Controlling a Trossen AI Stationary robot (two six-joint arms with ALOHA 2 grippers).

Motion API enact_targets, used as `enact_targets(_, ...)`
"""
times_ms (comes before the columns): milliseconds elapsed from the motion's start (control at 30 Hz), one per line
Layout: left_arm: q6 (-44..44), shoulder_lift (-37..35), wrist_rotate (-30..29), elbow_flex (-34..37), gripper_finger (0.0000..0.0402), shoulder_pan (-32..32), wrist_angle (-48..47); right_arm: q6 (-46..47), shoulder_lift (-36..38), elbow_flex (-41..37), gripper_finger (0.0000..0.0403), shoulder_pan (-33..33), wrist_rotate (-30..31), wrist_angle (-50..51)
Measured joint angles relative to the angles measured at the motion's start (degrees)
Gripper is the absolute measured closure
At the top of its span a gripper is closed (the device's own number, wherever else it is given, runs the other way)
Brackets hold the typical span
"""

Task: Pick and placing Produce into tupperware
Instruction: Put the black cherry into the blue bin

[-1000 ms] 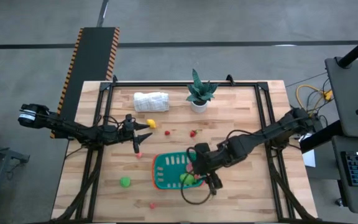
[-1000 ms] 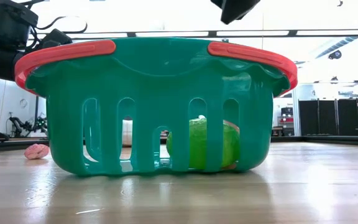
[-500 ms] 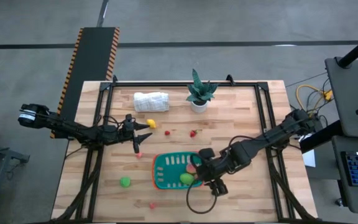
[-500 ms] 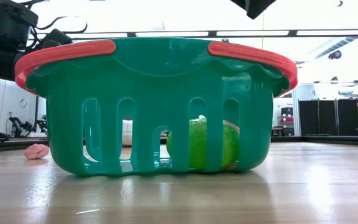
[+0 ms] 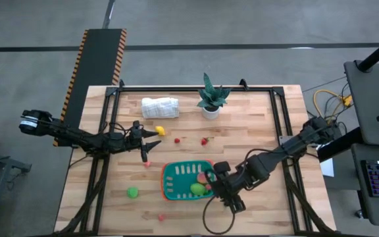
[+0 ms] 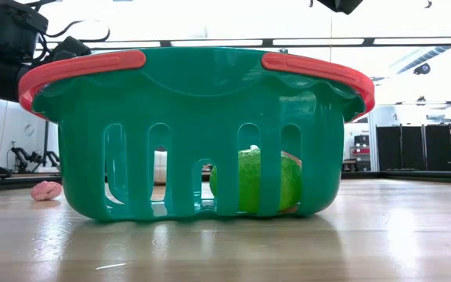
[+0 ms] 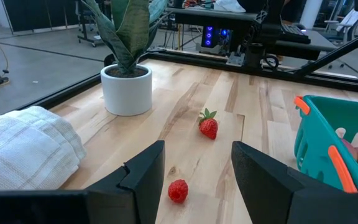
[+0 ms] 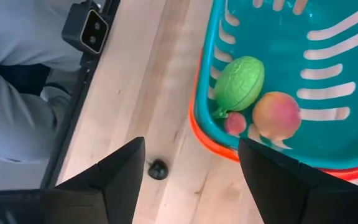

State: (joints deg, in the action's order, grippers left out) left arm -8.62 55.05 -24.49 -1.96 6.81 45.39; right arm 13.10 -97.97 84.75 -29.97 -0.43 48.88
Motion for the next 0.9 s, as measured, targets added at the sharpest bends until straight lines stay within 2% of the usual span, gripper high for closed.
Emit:
enact_targets(633,0.0,0.0,0.0,0.0,0.0228,0.0,0.0,8.5,0.0,0.0,0.0159,-4.9,0.3,0.0)
enact_targets(900,0.0,0.0,0.0,0.0,0.0228,0.0,0.7,9.7,0.0,0.0,0.0161,-5.1,0.5,0.0)
